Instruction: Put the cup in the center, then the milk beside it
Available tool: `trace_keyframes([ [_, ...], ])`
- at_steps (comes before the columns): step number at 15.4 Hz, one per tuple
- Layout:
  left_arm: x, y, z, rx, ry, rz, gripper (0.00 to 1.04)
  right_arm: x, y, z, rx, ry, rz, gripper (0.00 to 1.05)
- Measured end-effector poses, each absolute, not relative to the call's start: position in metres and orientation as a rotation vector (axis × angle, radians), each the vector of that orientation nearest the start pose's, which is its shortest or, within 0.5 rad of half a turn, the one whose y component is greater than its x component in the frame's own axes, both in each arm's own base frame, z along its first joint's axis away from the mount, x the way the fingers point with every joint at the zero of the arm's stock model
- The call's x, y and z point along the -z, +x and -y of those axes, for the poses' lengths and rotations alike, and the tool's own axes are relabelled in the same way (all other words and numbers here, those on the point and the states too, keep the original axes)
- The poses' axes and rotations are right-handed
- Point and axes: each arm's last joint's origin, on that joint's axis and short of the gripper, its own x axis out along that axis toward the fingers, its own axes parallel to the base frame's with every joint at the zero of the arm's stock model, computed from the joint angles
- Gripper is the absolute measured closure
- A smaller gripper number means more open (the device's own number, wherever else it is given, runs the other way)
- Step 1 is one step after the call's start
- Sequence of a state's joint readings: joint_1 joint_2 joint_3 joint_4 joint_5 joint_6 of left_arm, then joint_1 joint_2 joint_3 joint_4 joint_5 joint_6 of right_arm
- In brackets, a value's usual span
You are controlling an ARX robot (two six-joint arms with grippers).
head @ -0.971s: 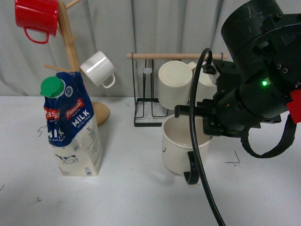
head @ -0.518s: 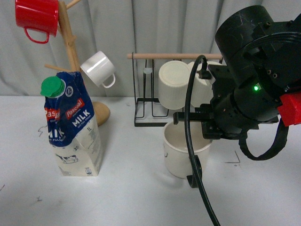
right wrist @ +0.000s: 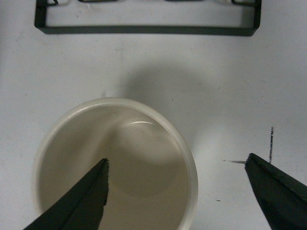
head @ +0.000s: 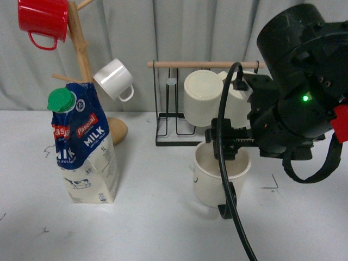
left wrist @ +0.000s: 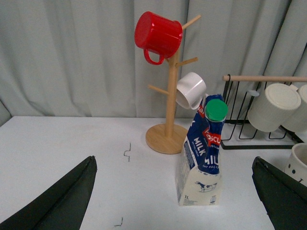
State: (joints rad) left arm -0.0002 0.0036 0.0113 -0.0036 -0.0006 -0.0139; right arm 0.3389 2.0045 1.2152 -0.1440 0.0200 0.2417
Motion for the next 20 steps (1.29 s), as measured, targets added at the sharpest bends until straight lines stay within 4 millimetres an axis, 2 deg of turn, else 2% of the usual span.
trace_keyframes([
  [2, -0.167, 0.097, 0.000, 0.000, -0.014, 0.004, 0.07, -0.161, 0.377, -0.130, -0.207, 0.087, -0.894, 0.04],
  [3, -0.167, 0.097, 0.000, 0.000, -0.014, 0.004, 0.07, -0.178, 0.374, -0.127, -0.224, 0.106, -0.852, 0.07],
  [5, -0.167, 0.097, 0.000, 0.000, -0.014, 0.004, 0.07, -0.210, 0.369, -0.117, -0.241, 0.156, -0.765, 0.06],
  [7, -0.167, 0.097, 0.000, 0.000, -0.014, 0.004, 0.07, -0.223, 0.367, -0.112, -0.249, 0.180, -0.714, 0.06],
  [10, -0.167, 0.097, 0.000, 0.000, -0.014, 0.004, 0.07, -0.255, 0.356, -0.097, -0.244, 0.206, -0.552, 0.06],
  [13, -0.167, 0.097, 0.000, 0.000, -0.014, 0.004, 0.07, -0.326, 0.317, -0.063, -0.248, 0.193, -0.247, 0.06],
  [14, -0.167, 0.097, 0.000, 0.000, -0.014, 0.004, 0.07, -0.340, 0.298, -0.057, -0.167, 0.141, -0.060, 0.15],
  [15, -0.167, 0.097, 0.000, 0.000, -0.014, 0.004, 0.07, -0.337, 0.276, -0.048, -0.077, 0.090, 0.021, 0.25],
  [16, -0.167, 0.097, 0.000, 0.000, -0.014, 0.004, 0.07, -0.321, 0.250, -0.036, -0.020, 0.049, 0.027, 0.38],
  [18, -0.167, 0.097, 0.000, 0.000, -0.014, 0.004, 0.07, -0.280, 0.201, -0.025, 0.011, 0.021, 0.000, 0.64],
  [20, -0.167, 0.097, 0.000, 0.000, -0.014, 0.004, 0.07, -0.231, 0.152, -0.016, -0.011, 0.009, -0.003, 0.89],
])
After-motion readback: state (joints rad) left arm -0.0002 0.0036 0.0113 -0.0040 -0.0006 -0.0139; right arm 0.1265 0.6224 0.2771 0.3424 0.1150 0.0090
